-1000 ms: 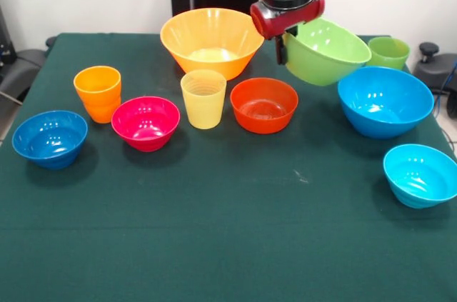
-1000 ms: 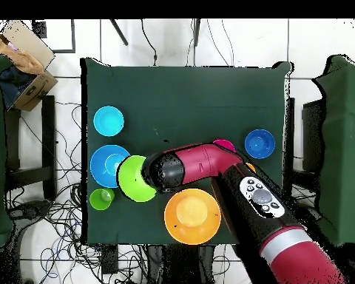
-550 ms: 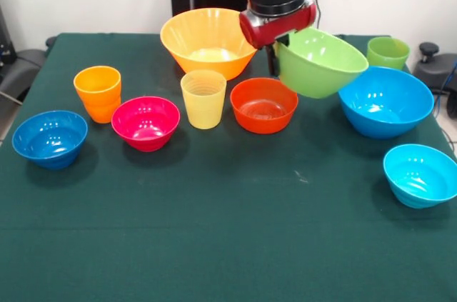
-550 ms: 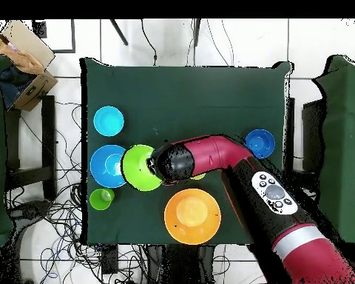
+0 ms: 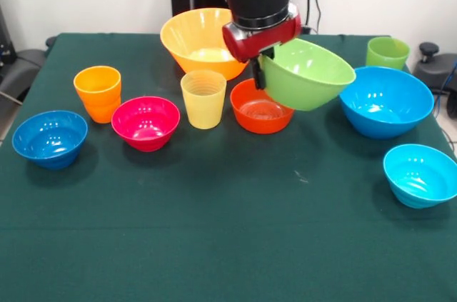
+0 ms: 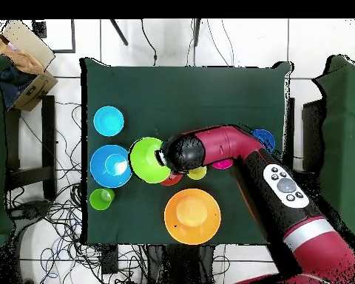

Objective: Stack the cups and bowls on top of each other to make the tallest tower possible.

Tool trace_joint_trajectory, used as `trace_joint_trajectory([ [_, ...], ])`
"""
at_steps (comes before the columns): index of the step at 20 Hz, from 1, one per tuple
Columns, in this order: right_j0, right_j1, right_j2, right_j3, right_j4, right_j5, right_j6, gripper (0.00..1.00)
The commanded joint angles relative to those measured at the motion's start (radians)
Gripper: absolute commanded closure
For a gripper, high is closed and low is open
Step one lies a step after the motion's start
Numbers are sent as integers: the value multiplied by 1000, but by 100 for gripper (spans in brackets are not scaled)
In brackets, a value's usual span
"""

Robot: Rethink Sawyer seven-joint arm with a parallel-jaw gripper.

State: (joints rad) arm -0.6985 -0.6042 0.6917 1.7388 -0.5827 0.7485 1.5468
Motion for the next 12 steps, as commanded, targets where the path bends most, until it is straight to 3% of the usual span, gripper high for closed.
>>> trace_joint_trajectory([
  [1,-4,52,51,-92,-127,141,-409,100],
  [8,9,62,24,-110,-182,212,-436,100],
  [12,11,86,8,-113,-211,204,-420,100],
])
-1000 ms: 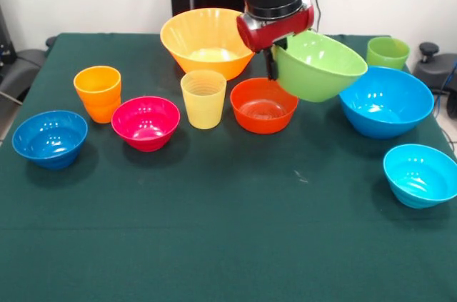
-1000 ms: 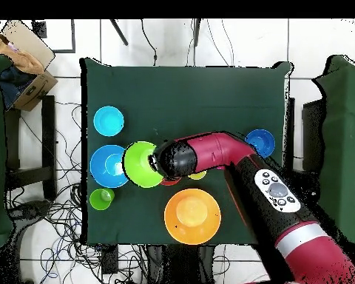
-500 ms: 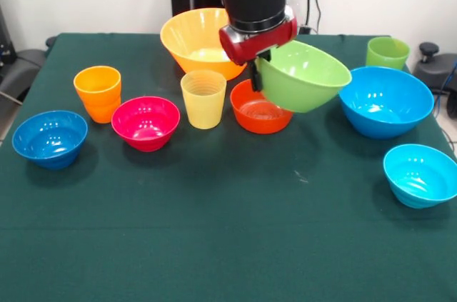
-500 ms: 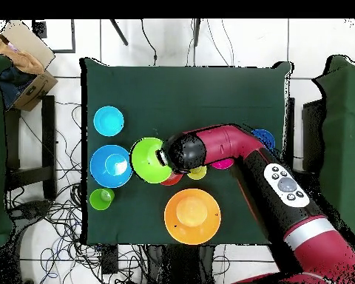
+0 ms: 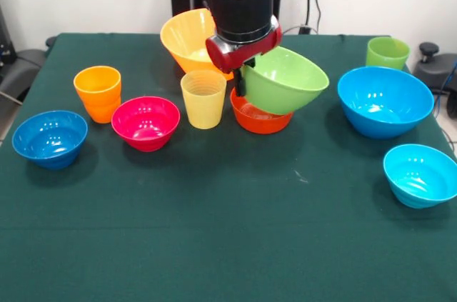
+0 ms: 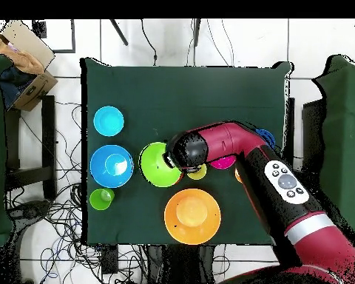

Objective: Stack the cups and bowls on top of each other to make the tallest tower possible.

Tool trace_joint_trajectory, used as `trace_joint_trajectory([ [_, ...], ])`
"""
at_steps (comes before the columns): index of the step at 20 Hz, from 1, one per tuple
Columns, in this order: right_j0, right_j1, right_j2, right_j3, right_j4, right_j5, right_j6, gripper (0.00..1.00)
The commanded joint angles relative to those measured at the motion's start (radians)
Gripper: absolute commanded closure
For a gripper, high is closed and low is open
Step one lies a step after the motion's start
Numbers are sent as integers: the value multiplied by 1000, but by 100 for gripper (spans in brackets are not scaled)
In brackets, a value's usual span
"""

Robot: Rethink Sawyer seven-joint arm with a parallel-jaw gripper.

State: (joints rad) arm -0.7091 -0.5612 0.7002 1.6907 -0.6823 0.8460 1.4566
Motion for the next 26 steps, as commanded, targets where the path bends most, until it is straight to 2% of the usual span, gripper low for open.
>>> trace_joint_trajectory([
  [1,21,45,-1,-66,-112,109,-327,100],
  [6,46,62,-14,-85,-129,155,-311,100],
  [10,57,70,-14,-84,-139,154,-283,100],
  [15,63,86,-19,-89,-131,181,-265,100],
  [17,87,93,-17,-106,-126,187,-242,100],
  [26,106,112,-31,-107,-135,154,-212,100],
])
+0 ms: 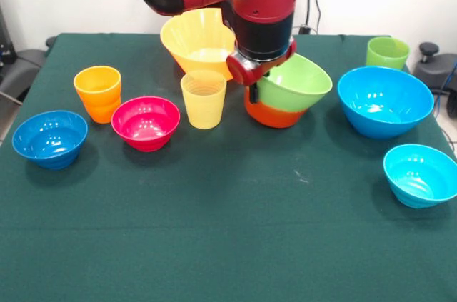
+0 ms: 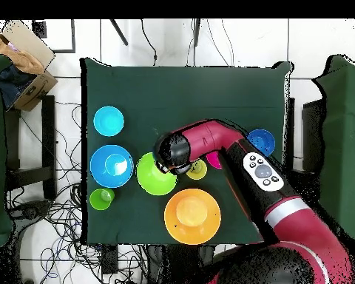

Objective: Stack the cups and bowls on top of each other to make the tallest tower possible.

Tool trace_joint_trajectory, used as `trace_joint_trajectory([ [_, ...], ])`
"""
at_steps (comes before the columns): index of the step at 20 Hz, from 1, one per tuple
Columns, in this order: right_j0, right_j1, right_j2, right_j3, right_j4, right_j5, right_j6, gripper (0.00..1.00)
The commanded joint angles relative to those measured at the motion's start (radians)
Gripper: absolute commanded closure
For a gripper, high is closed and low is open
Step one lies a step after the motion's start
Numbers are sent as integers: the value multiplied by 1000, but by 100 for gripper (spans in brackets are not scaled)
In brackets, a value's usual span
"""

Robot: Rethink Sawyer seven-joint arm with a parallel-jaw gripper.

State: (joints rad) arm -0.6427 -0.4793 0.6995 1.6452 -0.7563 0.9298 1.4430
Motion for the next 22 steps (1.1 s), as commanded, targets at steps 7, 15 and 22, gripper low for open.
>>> trace_joint_trajectory([
  [7,17,23,-19,-41,-49,40,-197,100],
  [15,-19,29,6,-18,-10,-34,-134,100],
  [22,-84,50,47,25,79,-143,-37,100],
])
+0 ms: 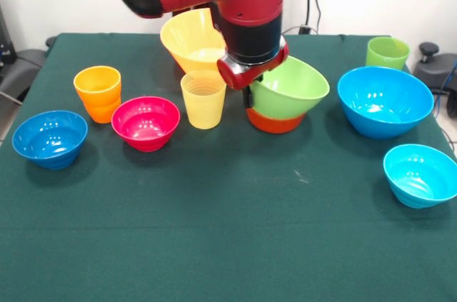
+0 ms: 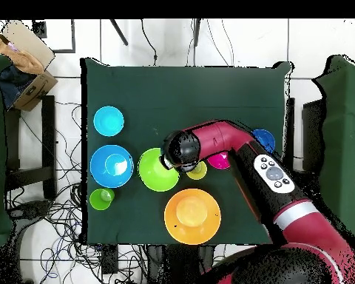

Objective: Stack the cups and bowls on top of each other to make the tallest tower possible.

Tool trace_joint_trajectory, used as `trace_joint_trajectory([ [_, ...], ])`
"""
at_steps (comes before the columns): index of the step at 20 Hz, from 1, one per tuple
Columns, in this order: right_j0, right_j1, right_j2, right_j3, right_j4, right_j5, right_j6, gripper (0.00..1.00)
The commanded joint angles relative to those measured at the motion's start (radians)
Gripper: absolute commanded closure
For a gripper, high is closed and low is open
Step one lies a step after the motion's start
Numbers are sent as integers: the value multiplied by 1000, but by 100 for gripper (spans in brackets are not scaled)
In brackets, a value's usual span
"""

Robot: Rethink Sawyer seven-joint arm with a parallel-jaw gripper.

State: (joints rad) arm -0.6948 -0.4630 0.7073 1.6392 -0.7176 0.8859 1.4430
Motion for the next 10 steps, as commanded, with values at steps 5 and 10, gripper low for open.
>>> trace_joint_trajectory([
  [5,-21,23,27,21,39,-79,-66,100],
  [10,-1,14,18,9,31,-72,-57,100],
])
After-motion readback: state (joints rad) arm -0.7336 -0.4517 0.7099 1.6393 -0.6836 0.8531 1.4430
